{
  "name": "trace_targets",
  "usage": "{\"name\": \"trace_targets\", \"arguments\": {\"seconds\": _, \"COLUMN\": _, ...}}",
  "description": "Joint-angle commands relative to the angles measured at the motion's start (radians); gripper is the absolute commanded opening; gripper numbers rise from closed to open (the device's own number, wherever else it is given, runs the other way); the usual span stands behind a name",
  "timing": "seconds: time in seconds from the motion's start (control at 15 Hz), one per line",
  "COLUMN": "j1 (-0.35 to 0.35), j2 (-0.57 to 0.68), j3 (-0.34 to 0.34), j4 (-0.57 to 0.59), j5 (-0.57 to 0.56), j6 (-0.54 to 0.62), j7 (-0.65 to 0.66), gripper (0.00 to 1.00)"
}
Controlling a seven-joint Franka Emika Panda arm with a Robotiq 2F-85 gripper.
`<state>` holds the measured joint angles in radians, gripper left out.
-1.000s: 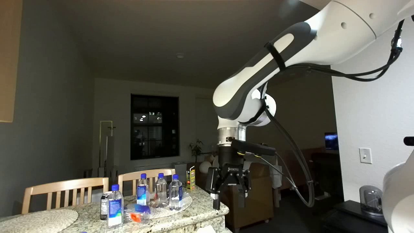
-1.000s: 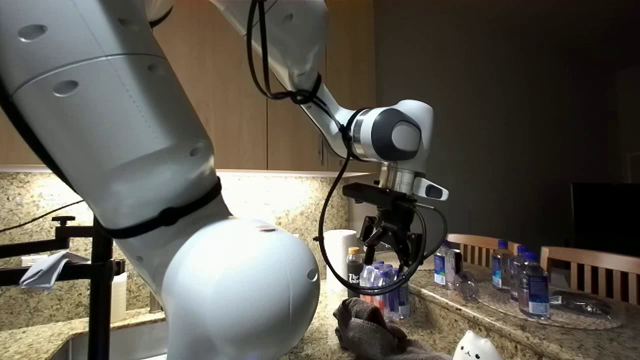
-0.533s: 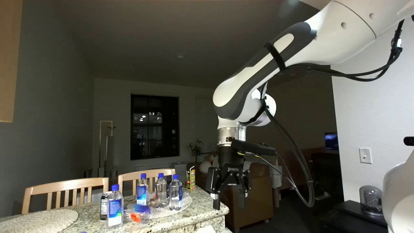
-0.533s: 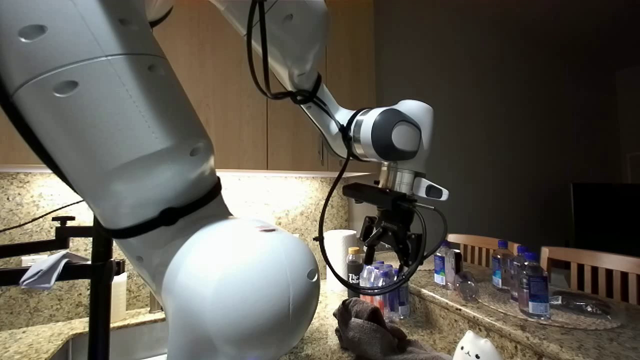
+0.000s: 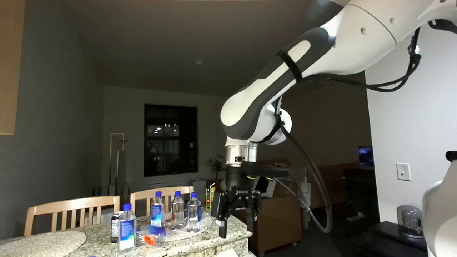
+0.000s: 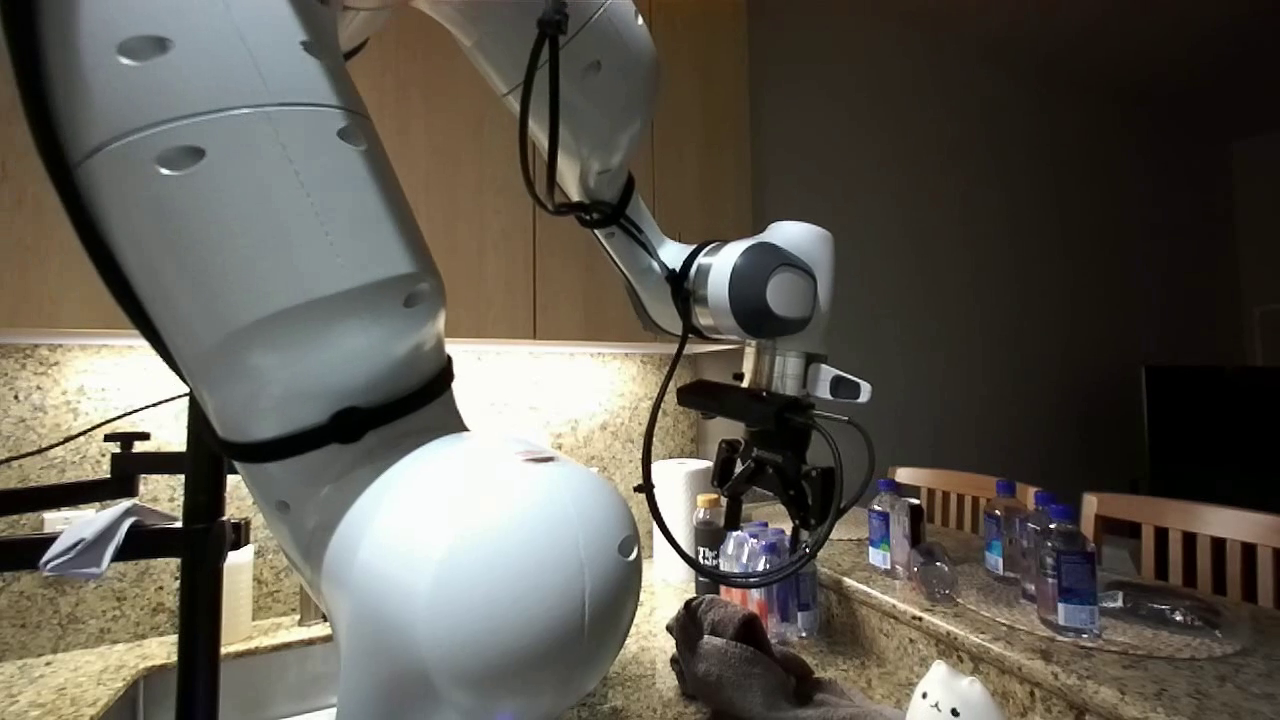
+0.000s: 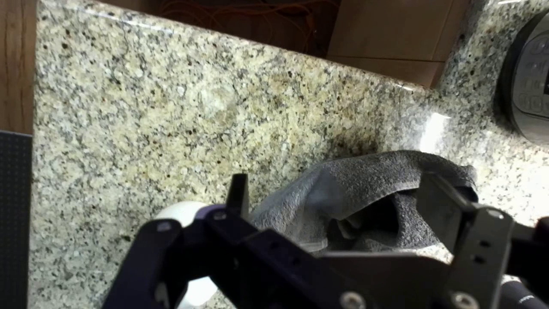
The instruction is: Move the grey towel to the right.
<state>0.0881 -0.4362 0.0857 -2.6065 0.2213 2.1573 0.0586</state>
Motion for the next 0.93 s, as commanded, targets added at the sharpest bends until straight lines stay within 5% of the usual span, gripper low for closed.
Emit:
{"name": "trace_targets", "arguments": {"seconds": 0.0, "j1": 0.026, "j2": 0.104, "j3": 0.046, "j4": 0.049, "j5": -0.02, "j6": 0.103, "j7": 0.025, "gripper": 1.0}}
{"name": "trace_targets", "arguments": {"seconds": 0.87, "j1": 0.128, "j2": 0.45, "j3": 0.125, "j4": 0.242, "j5": 0.003, "j6": 0.266, "j7": -0.004, "gripper": 1.0}}
